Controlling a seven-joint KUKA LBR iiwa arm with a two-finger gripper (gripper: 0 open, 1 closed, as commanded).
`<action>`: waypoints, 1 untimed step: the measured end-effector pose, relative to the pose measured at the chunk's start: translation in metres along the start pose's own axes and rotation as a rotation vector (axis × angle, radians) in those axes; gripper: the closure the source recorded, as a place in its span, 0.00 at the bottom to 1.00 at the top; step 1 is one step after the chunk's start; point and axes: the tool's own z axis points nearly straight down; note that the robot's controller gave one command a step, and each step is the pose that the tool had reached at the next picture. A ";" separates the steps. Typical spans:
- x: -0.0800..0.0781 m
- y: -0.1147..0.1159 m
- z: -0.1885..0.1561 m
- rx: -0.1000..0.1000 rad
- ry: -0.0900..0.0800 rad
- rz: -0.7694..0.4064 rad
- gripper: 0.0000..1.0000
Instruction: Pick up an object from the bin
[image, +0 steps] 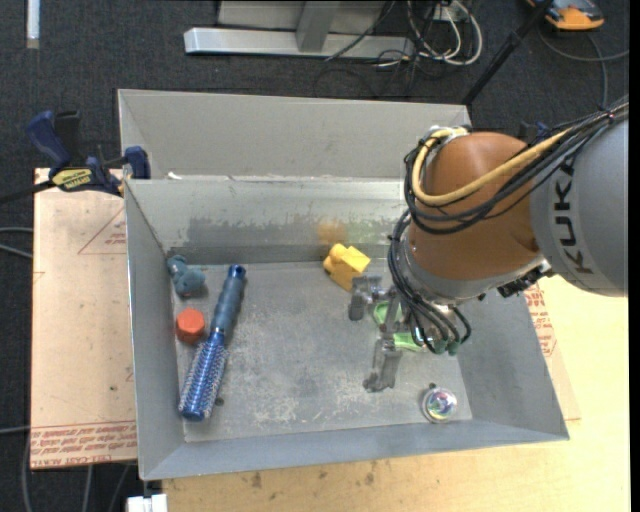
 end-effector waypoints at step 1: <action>0.008 0.000 0.159 -0.001 -0.009 -0.073 0.00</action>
Offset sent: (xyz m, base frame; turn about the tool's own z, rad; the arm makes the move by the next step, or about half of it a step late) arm -0.0098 -0.0009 -0.1554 -0.0746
